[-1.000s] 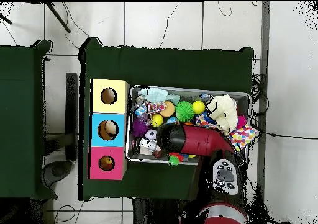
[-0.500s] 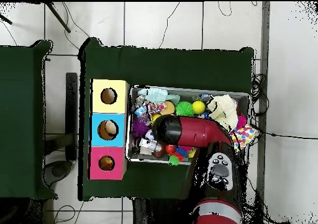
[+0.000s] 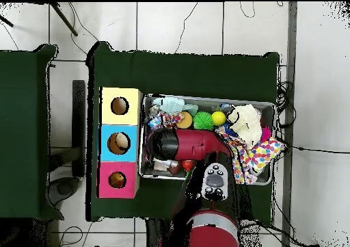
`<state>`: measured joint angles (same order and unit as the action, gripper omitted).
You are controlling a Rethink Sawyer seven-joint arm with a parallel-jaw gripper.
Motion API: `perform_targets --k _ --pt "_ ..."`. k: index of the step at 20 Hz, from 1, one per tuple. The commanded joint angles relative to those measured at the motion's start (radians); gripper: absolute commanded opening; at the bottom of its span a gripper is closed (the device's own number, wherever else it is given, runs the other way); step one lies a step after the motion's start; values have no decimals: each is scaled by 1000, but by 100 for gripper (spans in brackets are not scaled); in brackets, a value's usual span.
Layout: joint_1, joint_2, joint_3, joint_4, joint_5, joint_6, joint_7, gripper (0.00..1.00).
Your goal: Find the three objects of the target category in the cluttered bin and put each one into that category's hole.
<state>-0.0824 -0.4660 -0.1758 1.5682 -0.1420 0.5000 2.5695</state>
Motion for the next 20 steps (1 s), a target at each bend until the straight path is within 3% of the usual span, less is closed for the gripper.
perform_targets --k 1,8,16,20 --pt "-43 61 60 26 44 -113 115 100" --pt "-145 85 92 -26 19 -94 5 100" --pt "-126 35 79 -16 39 6 34 100" --pt "-92 40 69 8 36 -38 70 100"
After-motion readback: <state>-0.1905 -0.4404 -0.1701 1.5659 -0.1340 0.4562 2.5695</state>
